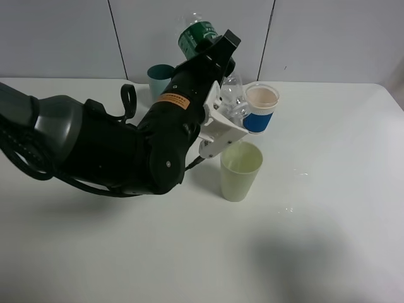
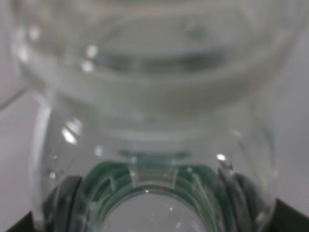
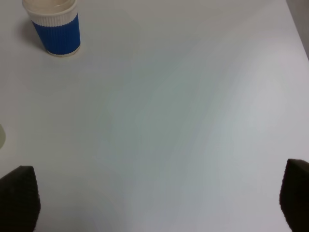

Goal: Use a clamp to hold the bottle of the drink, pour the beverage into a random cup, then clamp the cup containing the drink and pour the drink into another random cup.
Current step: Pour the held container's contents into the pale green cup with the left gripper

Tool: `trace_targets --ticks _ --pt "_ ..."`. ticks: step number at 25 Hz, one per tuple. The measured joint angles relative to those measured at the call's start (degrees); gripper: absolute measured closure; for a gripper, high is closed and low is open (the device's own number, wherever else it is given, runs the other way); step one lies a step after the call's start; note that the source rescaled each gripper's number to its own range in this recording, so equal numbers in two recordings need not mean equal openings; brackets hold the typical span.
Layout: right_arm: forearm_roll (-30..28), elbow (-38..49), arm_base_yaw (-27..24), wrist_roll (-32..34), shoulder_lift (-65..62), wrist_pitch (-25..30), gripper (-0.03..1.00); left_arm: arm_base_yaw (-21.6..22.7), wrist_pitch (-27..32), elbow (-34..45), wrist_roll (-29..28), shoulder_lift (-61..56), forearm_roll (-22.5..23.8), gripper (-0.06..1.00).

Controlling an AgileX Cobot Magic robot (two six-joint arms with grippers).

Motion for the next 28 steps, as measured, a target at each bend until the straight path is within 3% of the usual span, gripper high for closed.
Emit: trace_targets --ticks 8,19,22,23,24,28 --pt "0.0 0.0 0.0 0.0 0.0 0.0 -0.03 0.0 0.0 0.0 1.2 0.0 7.1 0.92" --pt "0.0 0.0 0.0 0.0 0.0 0.0 -0.03 0.0 0.0 0.0 4.0 0.0 8.1 0.92" --pt "0.0 0.0 0.0 0.0 0.0 0.0 -0.03 0.0 0.0 0.0 -1.6 0.0 6.8 0.92" --pt "0.0 0.0 0.0 0.0 0.0 0.0 -0.03 0.0 1.9 0.0 -9.7 -0.9 3.1 0.92" --pt "0.0 0.0 0.0 0.0 0.0 0.0 -0.03 0.0 1.9 0.0 -9.7 -0.9 3.1 0.92" --pt "0.0 0.0 0.0 0.0 0.0 0.0 -0.03 1.8 12.5 0.0 -18.4 -4.4 -1.0 0.92"
